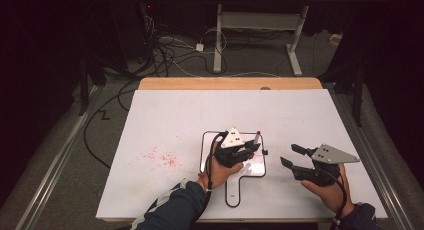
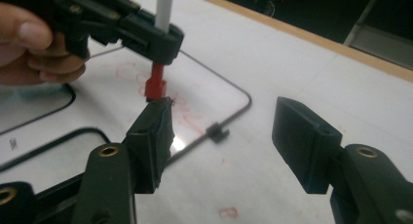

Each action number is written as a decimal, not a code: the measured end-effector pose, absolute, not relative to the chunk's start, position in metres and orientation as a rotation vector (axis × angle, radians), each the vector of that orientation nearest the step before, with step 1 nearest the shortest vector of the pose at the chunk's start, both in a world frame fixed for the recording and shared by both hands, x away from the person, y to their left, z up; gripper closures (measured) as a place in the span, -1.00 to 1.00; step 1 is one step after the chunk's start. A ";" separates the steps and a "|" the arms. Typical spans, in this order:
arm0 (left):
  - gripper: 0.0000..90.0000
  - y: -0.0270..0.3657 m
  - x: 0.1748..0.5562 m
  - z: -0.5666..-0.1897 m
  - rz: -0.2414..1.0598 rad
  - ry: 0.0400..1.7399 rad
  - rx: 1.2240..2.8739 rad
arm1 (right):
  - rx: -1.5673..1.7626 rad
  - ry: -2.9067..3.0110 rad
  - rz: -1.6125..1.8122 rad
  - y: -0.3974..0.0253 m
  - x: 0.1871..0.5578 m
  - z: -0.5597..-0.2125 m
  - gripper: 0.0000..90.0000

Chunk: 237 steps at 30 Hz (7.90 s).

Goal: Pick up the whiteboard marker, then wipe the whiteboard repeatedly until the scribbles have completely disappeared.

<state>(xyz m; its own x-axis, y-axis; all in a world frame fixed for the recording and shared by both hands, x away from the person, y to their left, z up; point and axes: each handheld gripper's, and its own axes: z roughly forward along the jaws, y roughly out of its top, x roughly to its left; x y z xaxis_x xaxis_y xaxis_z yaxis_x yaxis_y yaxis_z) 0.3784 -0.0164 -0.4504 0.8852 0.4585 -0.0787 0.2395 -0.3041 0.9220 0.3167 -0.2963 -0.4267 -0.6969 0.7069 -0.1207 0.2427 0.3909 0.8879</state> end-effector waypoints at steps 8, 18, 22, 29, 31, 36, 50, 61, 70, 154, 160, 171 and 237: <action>0.75 -0.031 0.384 -0.452 0.233 0.483 1.953 | 0.795 2.183 1.254 -0.297 0.313 -0.429 -0.12; 0.75 -0.021 0.390 -0.458 0.266 0.509 1.983 | 0.739 2.219 1.211 -0.288 0.313 -0.434 -0.14; 0.75 -0.016 0.391 -0.461 0.272 0.508 2.004 | 0.723 2.219 1.203 -0.286 0.314 -0.433 -0.14; 0.75 -0.012 0.387 -0.461 0.321 0.468 2.036 | 0.696 2.215 1.207 -0.285 0.312 -0.433 -0.14; 0.75 -0.010 0.386 -0.461 0.315 0.469 2.035 | 0.697 2.215 1.200 -0.285 0.311 -0.434 -0.14; 0.75 0.000 0.385 -0.463 0.319 0.473 2.029 | 0.693 2.205 1.203 -0.286 0.310 -0.432 -0.14; 0.75 0.049 0.383 -0.467 0.327 0.527 2.002 | 0.667 2.201 1.176 -0.285 0.305 -0.431 -0.16; 0.75 0.084 0.375 -0.470 0.338 0.581 1.988 | 0.653 2.205 1.153 -0.283 0.305 -0.431 -0.16; 0.75 0.075 0.381 -0.461 0.277 0.613 2.043 | 0.665 2.210 1.140 -0.283 0.308 -0.431 -0.17; 0.75 -0.031 0.396 -0.455 0.245 0.639 2.062 | 0.706 2.127 1.109 -0.302 0.306 -0.421 -0.21; 0.75 -0.005 0.395 -0.454 0.239 0.695 2.057 | 0.706 2.128 1.108 -0.300 0.306 -0.421 -0.21; 0.75 0.051 0.385 -0.455 0.323 0.786 2.048 | 0.711 2.130 1.102 -0.299 0.307 -0.422 -0.21; 0.75 -0.055 0.382 -0.455 0.289 0.694 2.045 | 0.693 2.128 1.097 -0.301 0.305 -0.420 -0.21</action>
